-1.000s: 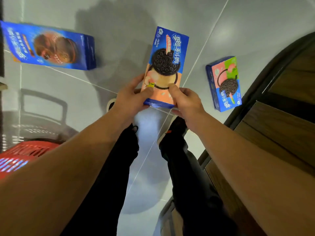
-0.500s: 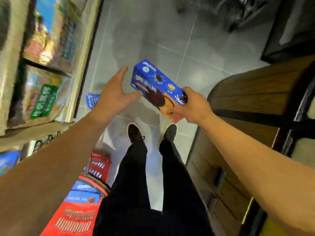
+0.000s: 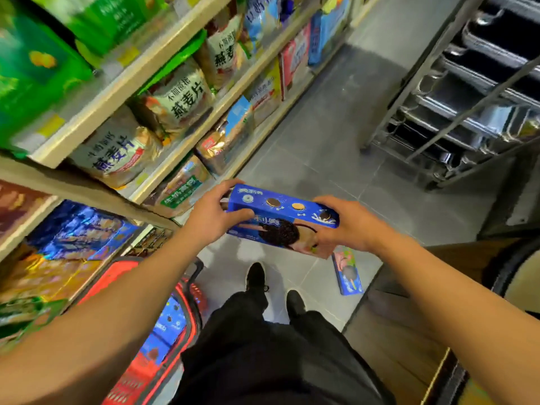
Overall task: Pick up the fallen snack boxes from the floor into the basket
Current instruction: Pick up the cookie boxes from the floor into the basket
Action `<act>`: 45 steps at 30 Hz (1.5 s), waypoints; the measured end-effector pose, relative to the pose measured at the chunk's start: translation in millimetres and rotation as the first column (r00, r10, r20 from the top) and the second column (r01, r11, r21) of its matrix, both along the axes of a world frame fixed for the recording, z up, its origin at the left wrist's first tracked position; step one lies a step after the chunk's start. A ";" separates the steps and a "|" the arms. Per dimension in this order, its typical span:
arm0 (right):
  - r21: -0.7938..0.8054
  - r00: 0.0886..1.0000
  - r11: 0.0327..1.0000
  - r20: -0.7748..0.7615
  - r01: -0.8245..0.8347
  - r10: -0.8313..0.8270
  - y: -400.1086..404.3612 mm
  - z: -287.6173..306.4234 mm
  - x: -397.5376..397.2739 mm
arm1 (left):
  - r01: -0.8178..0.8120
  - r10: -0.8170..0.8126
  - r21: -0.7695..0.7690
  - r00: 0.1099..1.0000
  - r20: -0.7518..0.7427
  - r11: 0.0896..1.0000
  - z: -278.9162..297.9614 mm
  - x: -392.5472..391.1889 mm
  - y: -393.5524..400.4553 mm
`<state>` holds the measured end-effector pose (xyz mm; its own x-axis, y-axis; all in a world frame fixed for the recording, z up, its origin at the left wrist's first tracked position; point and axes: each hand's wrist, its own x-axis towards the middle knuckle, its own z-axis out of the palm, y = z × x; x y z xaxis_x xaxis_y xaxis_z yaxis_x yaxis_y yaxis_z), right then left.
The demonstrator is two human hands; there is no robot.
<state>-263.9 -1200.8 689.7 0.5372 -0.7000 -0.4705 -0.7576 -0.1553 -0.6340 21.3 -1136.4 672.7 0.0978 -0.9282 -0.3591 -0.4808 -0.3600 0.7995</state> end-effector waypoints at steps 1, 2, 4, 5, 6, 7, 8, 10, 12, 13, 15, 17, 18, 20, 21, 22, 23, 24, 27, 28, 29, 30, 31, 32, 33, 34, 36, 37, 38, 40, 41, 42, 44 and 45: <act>-0.018 1.000 1.000 0.030 -0.009 0.010 1.8 1.0 2.2 | -0.062 0.062 -0.022 0.998 0.009 0.998 3.7 1.3 16.1; -0.045 0.998 0.999 0.069 0.001 0.002 3.4 1.9 4.0 | -0.135 0.135 -0.045 0.991 0.012 0.990 7.8 0.8 33.4; -0.039 0.979 0.994 0.182 0.101 -0.093 5.8 0.7 7.0 | -0.286 0.285 -0.052 0.958 -0.028 0.957 11.5 -2.3 66.5; 0.000 0.962 0.991 0.241 0.131 -0.127 10.4 2.3 10.7 | -0.371 0.367 -0.045 0.927 -0.071 0.928 14.3 -5.2 85.5; 0.042 0.945 0.988 0.289 0.147 -0.153 16.0 3.4 16.2 | -0.449 0.443 -0.035 0.890 -0.110 0.893 17.9 -7.8 104.5; 0.087 0.928 0.983 0.326 0.159 -0.179 21.2 5.0 22.4 | -0.505 0.497 -0.034 0.857 -0.137 0.862 20.7 -11.2 119.6; 0.128 0.910 0.979 0.366 0.160 -0.197 27.3 7.7 29.8 | -0.557 0.546 -0.036 0.823 -0.155 0.830 22.8 -13.6 134.4; 0.160 0.890 0.981 0.426 0.106 -0.166 49.3 12.5 53.6 | -0.694 0.676 -0.041 0.712 -0.191 0.719 32.1 -20.9 174.7; 0.174 0.885 0.982 0.442 0.074 -0.145 71.9 15.4 78.6 | -0.797 0.776 -0.040 0.597 -0.203 0.603 38.6 -28.6 207.2; 0.162 0.888 0.985 0.445 0.053 -0.121 82.4 17.5 89.5 | -0.835 0.813 -0.041 0.544 -0.207 0.549 39.6 -31.2 221.8; 0.165 0.883 0.986 0.466 -0.026 -0.055 108.1 26.0 115.0 | -0.898 0.877 -0.055 0.439 -0.194 0.437 45.9 -36.1 256.1; 0.158 0.875 0.983 0.485 -0.094 0.005 129.9 28.3 139.3 | -0.928 0.913 -0.069 0.372 -0.168 0.365 51.8 -37.8 287.4; 0.146 0.872 0.981 0.488 -0.125 0.039 140.3 30.0 148.7 | -0.939 0.925 -0.069 0.345 -0.159 0.338 52.6 -38.5 302.0; 0.120 0.867 0.971 0.482 -0.206 0.125 171.6 28.1 169.9 | -0.967 0.954 -0.085 0.252 -0.161 0.241 57.0 -41.1 337.4; 0.112 0.863 0.963 0.476 -0.246 0.166 189.0 27.2 181.1 | -0.978 0.967 -0.094 0.197 -0.162 0.184 58.5 -41.8 357.2; 0.120 0.859 0.953 0.475 -0.278 0.191 202.1 28.0 189.2 | -0.985 0.974 -0.099 0.155 -0.164 0.140 60.5 -42.5 371.7; 0.127 0.853 0.944 0.478 -0.305 0.211 214.9 29.2 196.6 | -0.991 0.980 -0.096 0.112 -0.163 0.097 60.6 -42.4 386.6; 0.129 0.844 0.930 0.475 -0.345 0.247 235.6 31.7 208.0 | -0.994 0.985 -0.095 0.060 -0.164 0.045 60.8 -41.8 409.5; 0.106 0.824 0.900 0.460 -0.422 0.332 288.3 35.2 234.0 | -0.994 0.986 -0.093 -0.038 -0.165 -0.054 58.1 -37.0 467.5; 0.101 0.815 0.892 0.461 -0.440 0.350 302.3 37.5 240.7 | -0.993 0.984 -0.092 -0.060 -0.168 -0.076 58.4 -35.1 481.6; 0.100 0.806 0.884 0.468 -0.457 0.364 316.7 36.0 247.8 | -0.991 0.980 -0.087 -0.080 -0.184 -0.098 57.4 -33.3 497.1; 0.097 0.792 0.871 0.475 -0.481 0.384 338.6 34.9 255.0 | -0.989 0.973 -0.080 -0.106 -0.206 -0.125 55.2 -30.8 518.7; 0.100 0.785 0.863 0.477 -0.495 0.395 355.7 33.4 260.3 | -0.986 0.966 -0.079 -0.123 -0.228 -0.145 54.6 -28.7 535.4; 0.103 0.783 0.856 0.471 -0.507 0.407 372.3 33.5 265.5 | -0.984 0.961 -0.075 -0.139 -0.237 -0.161 53.2 -25.6 551.5; 0.102 0.779 0.850 0.468 -0.517 0.418 390.5 32.3 271.9 | -0.982 0.957 -0.068 -0.155 -0.246 -0.176 51.2 -21.0 569.7; 0.094 0.772 0.843 0.464 -0.530 0.434 406.7 30.9 278.3 | -0.981 0.951 -0.060 -0.165 -0.260 -0.187 49.8 -16.4 585.8; 0.090 0.759 0.830 0.468 -0.550 0.452 433.8 27.7 288.7 | -0.979 0.944 -0.044 -0.181 -0.274 -0.201 45.2 -6.7 612.8; 0.087 0.757 0.828 0.467 -0.553 0.457 445.4 27.2 293.8 | -0.978 0.941 -0.042 -0.187 -0.282 -0.207 44.3 -1.7 623.5; 0.082 0.760 0.829 0.457 -0.553 0.462 455.8 26.6 298.1 | -0.979 0.942 -0.039 -0.181 -0.283 -0.200 42.2 3.2 633.5; 0.095 0.772 0.833 0.444 -0.545 0.454 469.9 25.3 306.1 | -0.982 0.948 -0.042 -0.168 -0.272 -0.186 38.6 12.5 648.5; 0.104 0.780 0.834 0.433 -0.541 0.452 476.1 22.3 310.3 | -0.982 0.953 -0.037 -0.168 -0.250 -0.183 37.8 17.6 655.3; 0.108 0.786 0.835 0.419 -0.540 0.455 481.4 20.5 314.2 | -0.983 0.959 -0.033 -0.168 -0.228 -0.179 37.3 22.7 661.4; 0.146 0.813 0.842 0.390 -0.519 0.433 491.3 13.7 326.2 | -0.987 0.966 -0.005 -0.155 -0.205 -0.159 32.2 38.2 672.8; 0.155 0.821 0.846 0.379 -0.511 0.427 495.5 9.4 332.8 | -0.988 0.967 0.007 -0.151 -0.205 -0.153 28.5 45.8 677.7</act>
<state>68.8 -705.2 699.0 0.9185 -0.2117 -0.3341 -0.3815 -0.2512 -0.8896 67.1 -458.7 701.2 0.9111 0.1634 -0.3784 0.4091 -0.2475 0.8783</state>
